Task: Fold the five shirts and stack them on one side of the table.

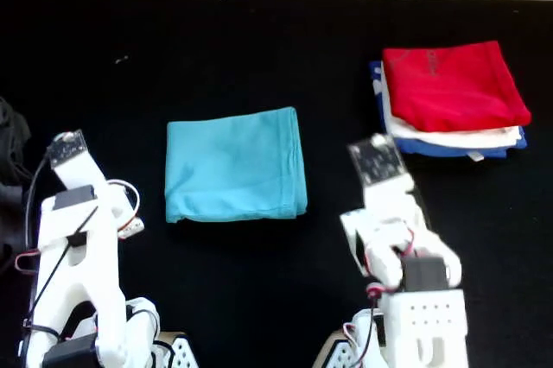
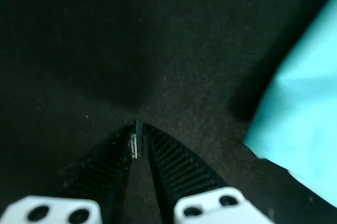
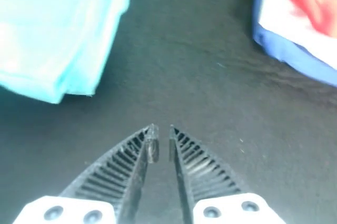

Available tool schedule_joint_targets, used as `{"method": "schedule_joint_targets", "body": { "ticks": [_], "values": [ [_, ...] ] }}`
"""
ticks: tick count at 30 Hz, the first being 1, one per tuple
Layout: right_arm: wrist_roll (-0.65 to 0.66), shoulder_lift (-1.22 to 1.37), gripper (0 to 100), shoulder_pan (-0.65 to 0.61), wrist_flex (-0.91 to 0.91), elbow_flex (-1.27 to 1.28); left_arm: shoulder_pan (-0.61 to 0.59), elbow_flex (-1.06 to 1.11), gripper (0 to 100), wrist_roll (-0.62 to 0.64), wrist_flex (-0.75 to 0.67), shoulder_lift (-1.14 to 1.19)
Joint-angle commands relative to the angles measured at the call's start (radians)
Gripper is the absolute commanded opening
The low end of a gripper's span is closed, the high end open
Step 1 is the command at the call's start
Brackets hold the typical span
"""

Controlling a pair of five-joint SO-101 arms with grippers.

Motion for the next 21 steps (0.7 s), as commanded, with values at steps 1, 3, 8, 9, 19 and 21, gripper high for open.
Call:
{"method": "schedule_joint_targets", "body": {
  "ticks": [1, 3, 8, 9, 19, 21],
  "values": [
    [-0.011, 0.226, 5.1, -0.108, -0.012, -0.229, -0.012, 0.085, 1, -0.009, -0.143, -0.005],
    [-0.071, 0.334, 5.5, -0.139, -0.002, -0.334, -0.01, 0.14, 1, -0.008, -0.206, -0.015],
    [-0.245, 0.611, 10.8, -0.162, 0.036, -0.564, -0.012, 0.148, 1, -0.005, -0.207, -0.035],
    [-0.269, 0.67, 14.9, -0.173, 0.036, -0.599, -0.012, 0.148, 1, -0.005, -0.209, -0.035],
    [-0.506, 1.162, 32.0, -0.375, 0.038, -0.946, -0.01, 0.15, 1, -0.005, -0.21, -0.035],
    [-0.537, 1.25, 32.0, -0.4, 0.038, -1.024, -0.008, 0.15, 1, -0.005, -0.21, -0.035]
  ]
}}
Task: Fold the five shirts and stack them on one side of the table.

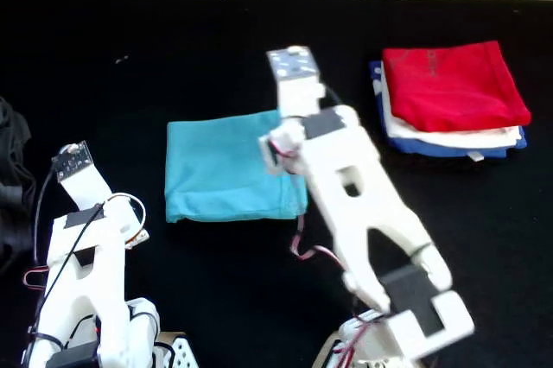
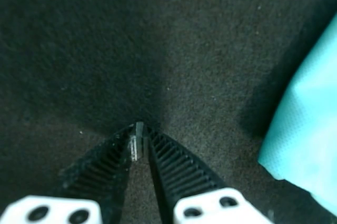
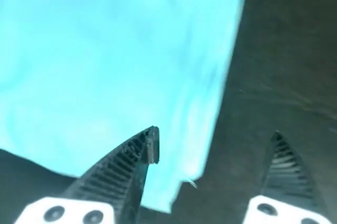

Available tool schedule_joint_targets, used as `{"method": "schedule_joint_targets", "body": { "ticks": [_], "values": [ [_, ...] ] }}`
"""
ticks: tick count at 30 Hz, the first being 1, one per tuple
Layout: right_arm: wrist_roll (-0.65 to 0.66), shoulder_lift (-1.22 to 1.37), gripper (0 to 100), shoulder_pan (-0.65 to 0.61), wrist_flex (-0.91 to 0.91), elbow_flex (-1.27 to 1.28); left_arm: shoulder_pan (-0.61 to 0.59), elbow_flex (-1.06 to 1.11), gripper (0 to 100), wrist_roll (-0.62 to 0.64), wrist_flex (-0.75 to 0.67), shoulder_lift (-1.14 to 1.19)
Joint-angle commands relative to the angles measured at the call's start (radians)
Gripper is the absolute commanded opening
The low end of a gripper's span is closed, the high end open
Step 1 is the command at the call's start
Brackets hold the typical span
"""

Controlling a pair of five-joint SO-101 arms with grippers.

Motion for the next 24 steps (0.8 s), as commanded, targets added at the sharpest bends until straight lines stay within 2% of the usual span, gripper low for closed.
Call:
{"method": "schedule_joint_targets", "body": {
  "ticks": [1, 8, 21, 23, 24],
  "values": [
    [-0.061, 0.137, 32.0, -0.051, 0.005, -0.17, -0.007, 0.004, 1, -0.005, -0.023, -0.008],
    [-0.16, 0.398, 32.0, -0.045, 0.054, -0.387, -0.007, 0.004, 1, -0.005, -0.023, -0.008],
    [-0.157, 0.809, 31.8, 0.019, 0.249, -0.794, -0.007, 0.002, 1, -0.005, -0.023, -0.008],
    [-0.153, 0.863, 29.1, 0.018, 0.291, -0.857, -0.007, 0.002, 1, -0.005, -0.025, -0.008],
    [-0.153, 0.889, 23.9, 0.018, 0.315, -0.894, -0.007, 0.002, 1, -0.005, -0.025, -0.008]
  ]
}}
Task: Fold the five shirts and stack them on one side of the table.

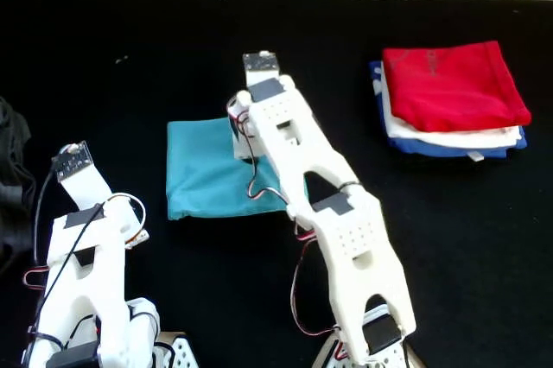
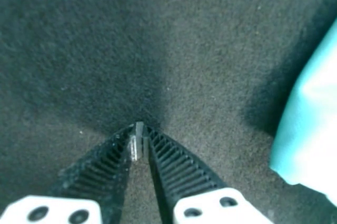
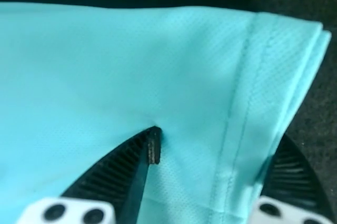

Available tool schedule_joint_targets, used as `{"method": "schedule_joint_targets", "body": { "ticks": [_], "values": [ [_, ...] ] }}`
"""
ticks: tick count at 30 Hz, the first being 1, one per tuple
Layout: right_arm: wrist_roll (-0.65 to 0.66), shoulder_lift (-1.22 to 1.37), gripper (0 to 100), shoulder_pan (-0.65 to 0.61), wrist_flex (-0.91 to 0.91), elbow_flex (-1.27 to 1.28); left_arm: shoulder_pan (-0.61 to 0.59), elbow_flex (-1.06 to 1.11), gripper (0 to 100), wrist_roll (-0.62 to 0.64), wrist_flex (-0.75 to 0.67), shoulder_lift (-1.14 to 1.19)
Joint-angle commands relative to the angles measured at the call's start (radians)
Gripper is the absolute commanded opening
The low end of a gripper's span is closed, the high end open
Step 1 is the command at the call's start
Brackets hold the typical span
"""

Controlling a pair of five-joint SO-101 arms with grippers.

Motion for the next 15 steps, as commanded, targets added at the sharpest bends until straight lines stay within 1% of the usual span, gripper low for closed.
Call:
{"method": "schedule_joint_targets", "body": {
  "ticks": [1, 3, 4, 5, 6, 7, 11, 15],
  "values": [
    [-0.005, 0.09, 16.7, 0.027, 0.068, -0.12, -0.007, 0.002, 1, -0.005, -0.025, -0.008],
    [0.025, 0.137, 0.7, 0.03, 0.093, -0.189, -0.007, 0.002, 1, -0.005, -0.025, -0.008],
    [0.086, 0.154, 0.5, 0.03, 0.104, -0.214, -0.007, 0.002, 1, -0.005, -0.025, -0.008],
    [0.14, 0.174, 2.6, 0.03, 0.133, -0.242, -0.007, 0.002, 1, -0.005, -0.025, -0.008],
    [0.169, 0.194, 1.9, 0.03, 0.165, -0.265, -0.007, 0.002, 1, -0.005, -0.025, -0.008],
    [0.169, 0.208, 0.5, 0.035, 0.186, -0.291, -0.007, 0.002, 1, -0.005, -0.025, -0.008],
    [0.172, 0.222, 0.7, 0.093, 0.272, -0.414, -0.007, 0.002, 1, -0.005, -0.025, -0.008],
    [0.193, 0.222, 0.6, 0.182, 0.349, -0.618, -0.007, 0.002, 1, -0.005, -0.025, -0.008]
  ]
}}
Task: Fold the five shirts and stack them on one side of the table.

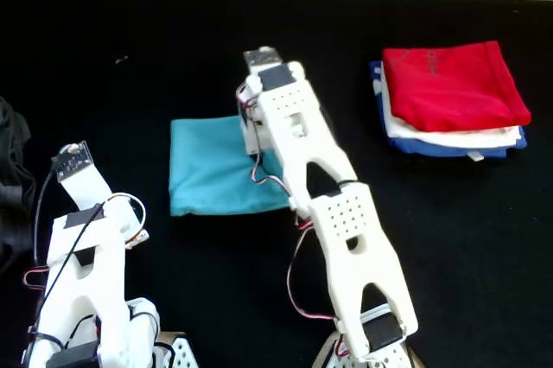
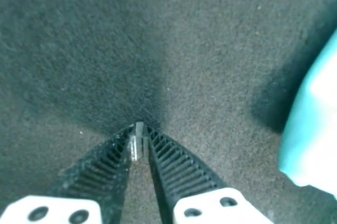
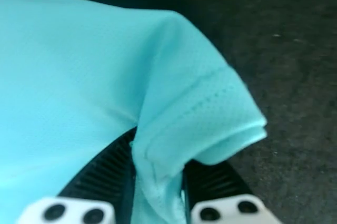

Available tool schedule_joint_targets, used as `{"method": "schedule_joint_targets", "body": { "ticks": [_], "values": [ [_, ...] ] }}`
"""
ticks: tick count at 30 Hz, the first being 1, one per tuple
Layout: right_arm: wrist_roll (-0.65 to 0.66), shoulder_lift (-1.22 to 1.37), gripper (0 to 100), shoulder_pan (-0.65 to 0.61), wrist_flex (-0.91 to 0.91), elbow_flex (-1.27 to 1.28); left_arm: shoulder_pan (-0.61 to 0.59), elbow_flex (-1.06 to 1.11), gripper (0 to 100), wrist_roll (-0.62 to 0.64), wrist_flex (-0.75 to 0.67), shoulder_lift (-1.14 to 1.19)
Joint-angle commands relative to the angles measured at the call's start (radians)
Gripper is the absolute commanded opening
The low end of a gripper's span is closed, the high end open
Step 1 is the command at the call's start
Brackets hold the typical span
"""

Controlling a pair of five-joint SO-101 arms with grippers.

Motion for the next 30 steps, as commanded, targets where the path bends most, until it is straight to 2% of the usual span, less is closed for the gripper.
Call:
{"method": "schedule_joint_targets", "body": {
  "ticks": [1, 4, 11, 18, 30],
  "values": [
    [0.068, -0.004, 0.6, 0.114, 0.053, -0.186, -0.005, 0.002, 1, -0.005, -0.021, -0.008],
    [0.149, -0.061, 0.6, 0.173, 0.054, -0.222, -0.005, 0.004, 1, -0.005, -0.029, -0.008],
    [0.328, -0.36, 0.5, 0.236, 0.053, 0.016, -0.005, 0.004, 1, -0.005, -0.032, -0.008],
    [0.485, -0.604, 0.5, 0.311, 0.051, 0.101, -0.005, 0.005, 1, -0.005, -0.032, -0.008],
    [0.606, -0.826, 0.5, 0.432, 0.048, 0.091, -0.005, 0.005, 1, -0.005, -0.032, -0.008]
  ]
}}
